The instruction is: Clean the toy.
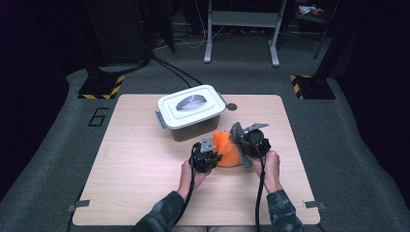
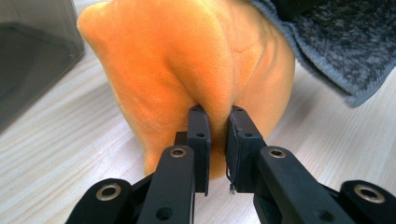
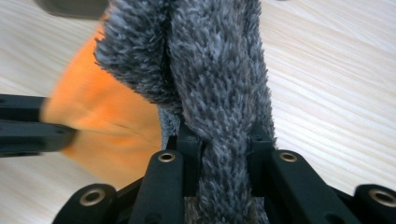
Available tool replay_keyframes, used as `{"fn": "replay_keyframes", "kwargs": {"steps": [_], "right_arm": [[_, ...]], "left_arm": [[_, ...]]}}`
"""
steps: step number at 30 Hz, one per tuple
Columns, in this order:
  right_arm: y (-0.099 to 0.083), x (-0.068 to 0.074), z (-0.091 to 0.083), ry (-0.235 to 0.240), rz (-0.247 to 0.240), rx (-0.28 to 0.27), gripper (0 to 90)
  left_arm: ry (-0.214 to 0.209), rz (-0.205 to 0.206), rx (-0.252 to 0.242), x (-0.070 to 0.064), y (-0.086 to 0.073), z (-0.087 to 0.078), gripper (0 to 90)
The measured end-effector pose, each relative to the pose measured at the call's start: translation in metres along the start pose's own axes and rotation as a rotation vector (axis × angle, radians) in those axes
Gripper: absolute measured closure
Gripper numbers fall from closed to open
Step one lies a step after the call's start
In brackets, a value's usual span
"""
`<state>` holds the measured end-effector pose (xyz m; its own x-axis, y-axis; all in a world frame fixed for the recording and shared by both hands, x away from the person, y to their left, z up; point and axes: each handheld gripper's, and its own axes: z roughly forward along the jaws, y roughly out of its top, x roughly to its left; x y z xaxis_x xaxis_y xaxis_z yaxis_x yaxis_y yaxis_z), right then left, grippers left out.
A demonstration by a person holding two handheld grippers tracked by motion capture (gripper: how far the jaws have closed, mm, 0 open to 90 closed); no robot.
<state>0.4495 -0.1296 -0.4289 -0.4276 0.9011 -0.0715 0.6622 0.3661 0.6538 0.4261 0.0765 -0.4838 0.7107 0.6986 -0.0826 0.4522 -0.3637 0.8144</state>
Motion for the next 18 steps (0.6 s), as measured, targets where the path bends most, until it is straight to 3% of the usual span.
{"fn": "replay_keyframes", "kwargs": {"steps": [10, 18], "right_arm": [[-0.012, -0.021, 0.016, -0.013, 0.061, 0.053, 73.9], [-0.026, -0.033, 0.042, -0.018, 0.098, 0.157, 73.8]], "left_arm": [[0.000, -0.001, -0.010, 0.000, -0.004, 0.001, 81.1], [0.008, -0.006, 0.007, 0.005, -0.008, 0.000, 81.3]]}}
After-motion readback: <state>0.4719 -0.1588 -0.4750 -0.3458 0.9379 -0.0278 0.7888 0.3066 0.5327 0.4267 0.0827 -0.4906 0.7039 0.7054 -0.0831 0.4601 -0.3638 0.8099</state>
